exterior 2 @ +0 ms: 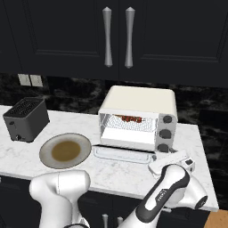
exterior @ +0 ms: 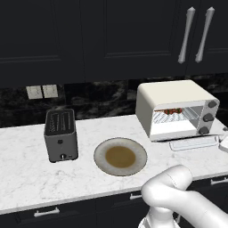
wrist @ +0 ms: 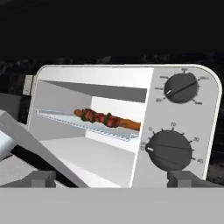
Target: Pick up the kebab skewer and baguette bread, and place them inside the toaster oven. Close the toaster oven door and start by setting the timer.
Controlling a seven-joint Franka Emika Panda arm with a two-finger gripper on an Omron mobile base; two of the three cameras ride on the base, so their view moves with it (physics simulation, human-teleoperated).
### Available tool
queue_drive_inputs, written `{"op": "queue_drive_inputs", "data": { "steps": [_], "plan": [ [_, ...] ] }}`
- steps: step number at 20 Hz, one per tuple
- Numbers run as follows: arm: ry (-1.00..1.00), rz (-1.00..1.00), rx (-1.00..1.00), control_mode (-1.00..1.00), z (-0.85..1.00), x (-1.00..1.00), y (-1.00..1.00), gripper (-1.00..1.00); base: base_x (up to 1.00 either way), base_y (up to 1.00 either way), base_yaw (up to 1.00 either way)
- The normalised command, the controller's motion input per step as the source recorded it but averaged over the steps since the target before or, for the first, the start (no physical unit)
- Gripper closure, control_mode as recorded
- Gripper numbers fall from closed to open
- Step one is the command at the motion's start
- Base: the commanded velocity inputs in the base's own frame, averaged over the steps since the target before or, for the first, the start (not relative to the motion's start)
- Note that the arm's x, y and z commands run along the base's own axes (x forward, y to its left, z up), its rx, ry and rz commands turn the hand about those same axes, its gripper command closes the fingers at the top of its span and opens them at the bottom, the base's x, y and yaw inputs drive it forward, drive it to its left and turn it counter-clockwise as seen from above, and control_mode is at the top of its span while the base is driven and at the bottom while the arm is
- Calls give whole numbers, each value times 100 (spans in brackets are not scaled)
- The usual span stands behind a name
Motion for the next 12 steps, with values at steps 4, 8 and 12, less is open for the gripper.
{"op": "queue_drive_inputs", "data": {
  "steps": [4,8,12],
  "plan": [
    [-3,0,0,-100,24,52,21,-100,0,0,0],
    [0,0,0,-100,17,59,32,-100,0,0,0],
    [0,-12,0,-100,3,64,35,-100,0,0,0]
  ]
}}
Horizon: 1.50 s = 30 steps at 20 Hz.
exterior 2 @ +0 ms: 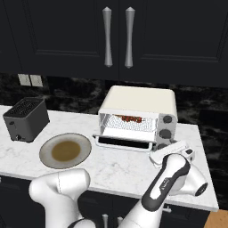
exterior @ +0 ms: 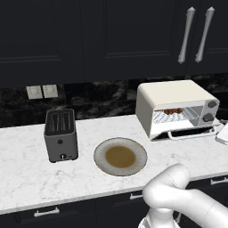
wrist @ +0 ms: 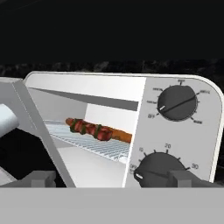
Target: Pick up the kebab skewer and baguette bread, and place them inside the toaster oven. Close the toaster oven door and start by setting the timer.
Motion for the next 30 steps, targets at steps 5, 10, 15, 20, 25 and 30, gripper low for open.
{"op": "queue_drive_inputs", "data": {
  "steps": [5,10,15,20,25,30],
  "plan": [
    [0,-23,0,-100,0,55,41,-100,0,0,0],
    [-3,-28,0,-100,0,31,26,-100,0,0,0],
    [-3,-26,0,-100,0,27,29,-100,0,0,0],
    [-6,-19,0,-100,0,35,27,-100,0,0,0],
    [-9,-10,0,-100,0,40,28,-100,0,0,0],
    [-2,-8,0,-100,0,35,27,-100,0,0,0]
  ]
}}
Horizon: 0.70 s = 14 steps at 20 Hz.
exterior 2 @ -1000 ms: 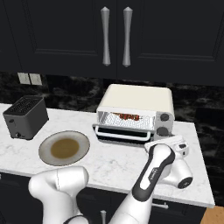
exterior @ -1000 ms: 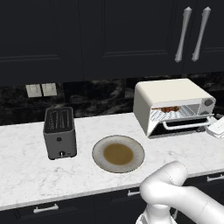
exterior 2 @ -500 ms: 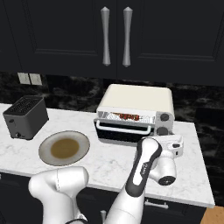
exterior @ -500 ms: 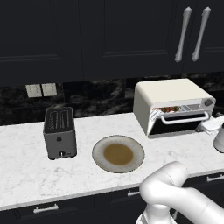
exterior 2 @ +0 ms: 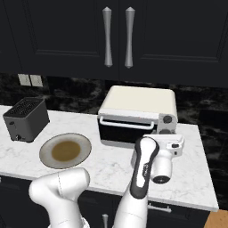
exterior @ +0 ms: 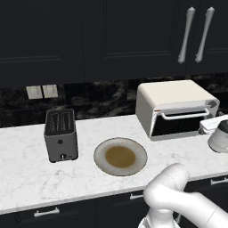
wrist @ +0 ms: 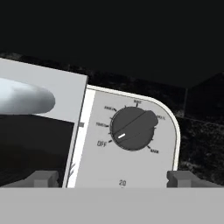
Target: Pick up the kebab skewer and baguette bread, and place them inside the toaster oven. Close the toaster oven door and start by setting the timer.
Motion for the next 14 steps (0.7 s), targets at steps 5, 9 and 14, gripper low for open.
{"op": "queue_drive_inputs", "data": {
  "steps": [5,9,14],
  "plan": [
    [0,-12,0,-100,0,14,17,-100,0,0,0],
    [0,-8,0,-100,0,31,13,-100,0,0,0],
    [0,-1,0,-100,0,36,11,-100,0,0,0]
  ]
}}
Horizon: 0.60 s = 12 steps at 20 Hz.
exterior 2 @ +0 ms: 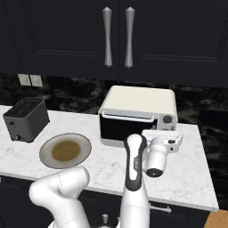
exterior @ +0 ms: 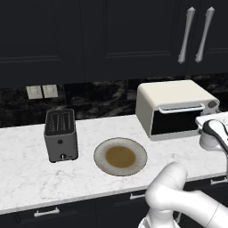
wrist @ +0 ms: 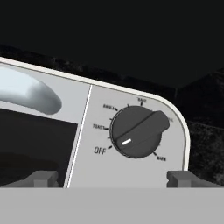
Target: Pick up the kebab skewer and baguette bread, and place them inside the toaster oven. Close the toaster oven door and start by setting the timer.
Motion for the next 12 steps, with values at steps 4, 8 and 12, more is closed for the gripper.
{"op": "queue_drive_inputs", "data": {
  "steps": [4,8,12],
  "plan": [
    [0,0,0,-100,0,17,0,-100,0,0,0],
    [0,0,0,-100,0,14,0,-100,0,0,0],
    [0,0,0,-100,0,-4,1,-100,0,0,0]
  ]
}}
